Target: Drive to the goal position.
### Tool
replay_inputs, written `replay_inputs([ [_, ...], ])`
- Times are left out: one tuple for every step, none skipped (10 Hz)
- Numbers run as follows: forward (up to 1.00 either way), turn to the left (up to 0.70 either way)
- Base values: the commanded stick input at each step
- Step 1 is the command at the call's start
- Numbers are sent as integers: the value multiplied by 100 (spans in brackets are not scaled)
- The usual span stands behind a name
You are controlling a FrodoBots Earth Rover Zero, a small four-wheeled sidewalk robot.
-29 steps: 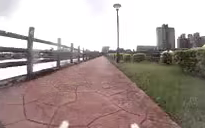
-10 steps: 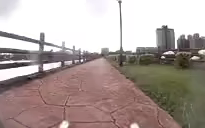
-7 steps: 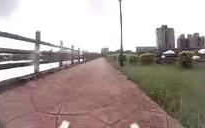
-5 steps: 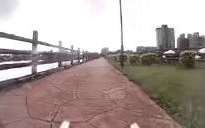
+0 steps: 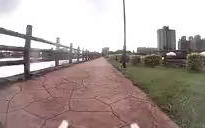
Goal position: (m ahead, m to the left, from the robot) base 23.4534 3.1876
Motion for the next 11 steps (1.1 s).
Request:
replay_inputs([
  [70, 0],
  [70, 0],
  [70, 0],
  [70, 0],
  [70, 0],
  [70, 0],
  [70, 0],
  [70, 0],
  [70, 0],
  [70, 0],
  [70, 0],
])
